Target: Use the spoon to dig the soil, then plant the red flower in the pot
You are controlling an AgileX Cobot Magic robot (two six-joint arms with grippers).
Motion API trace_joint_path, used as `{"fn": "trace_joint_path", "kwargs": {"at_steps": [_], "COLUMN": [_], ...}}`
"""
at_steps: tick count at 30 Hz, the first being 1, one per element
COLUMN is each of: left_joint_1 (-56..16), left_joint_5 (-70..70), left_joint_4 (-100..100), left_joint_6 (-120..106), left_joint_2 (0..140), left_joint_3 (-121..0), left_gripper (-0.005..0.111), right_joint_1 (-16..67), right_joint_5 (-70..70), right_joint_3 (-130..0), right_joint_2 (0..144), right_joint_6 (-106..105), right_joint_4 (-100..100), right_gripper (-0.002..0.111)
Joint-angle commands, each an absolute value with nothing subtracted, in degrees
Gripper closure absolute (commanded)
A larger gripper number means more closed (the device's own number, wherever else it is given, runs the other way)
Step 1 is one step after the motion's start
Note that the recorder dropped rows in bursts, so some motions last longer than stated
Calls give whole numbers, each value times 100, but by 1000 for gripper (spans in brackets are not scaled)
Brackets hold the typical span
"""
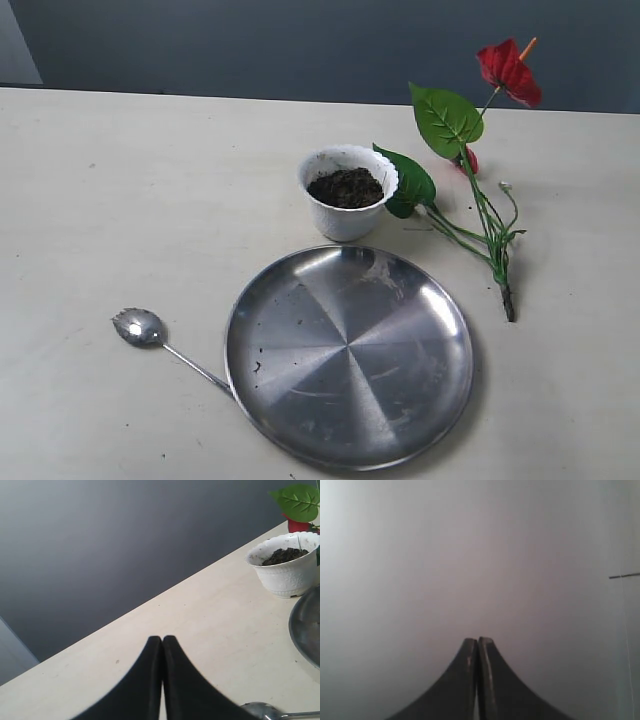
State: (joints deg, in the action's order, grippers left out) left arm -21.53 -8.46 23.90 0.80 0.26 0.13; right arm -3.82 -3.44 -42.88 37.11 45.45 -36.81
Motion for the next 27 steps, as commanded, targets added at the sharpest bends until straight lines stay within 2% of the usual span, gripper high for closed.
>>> {"fn": "trace_joint_path", "kwargs": {"at_steps": [1,4,7,11,18,27], "left_joint_1": [-2191,-2191,-2191,-2191,-2191,-2191], "left_joint_5": [-784,-784,-784,-784,-784,-774], "left_joint_4": [2345,2345,2345,2345,2345,2345], "left_joint_6": [112,112,112,112,112,112], "left_joint_2": [0,0,0,0,0,0], "left_joint_3": [0,0,0,0,0,0], "left_gripper": [106,106,106,106,106,106], "right_joint_1": [778,2055,3253,4091,4473,5200], "right_joint_5": [103,1459,3524,5376,6044,6261], "right_joint_3": [-5759,-6830,-7946,-9362,-10269,-10308], "right_joint_2": [5291,6398,7662,9157,10649,11882], "right_joint_6": [4502,4023,2637,899,-1694,-1988], "right_joint_4": [-5156,-5182,-4647,-2968,1306,1337], "right_gripper": [107,107,107,107,107,106]}}
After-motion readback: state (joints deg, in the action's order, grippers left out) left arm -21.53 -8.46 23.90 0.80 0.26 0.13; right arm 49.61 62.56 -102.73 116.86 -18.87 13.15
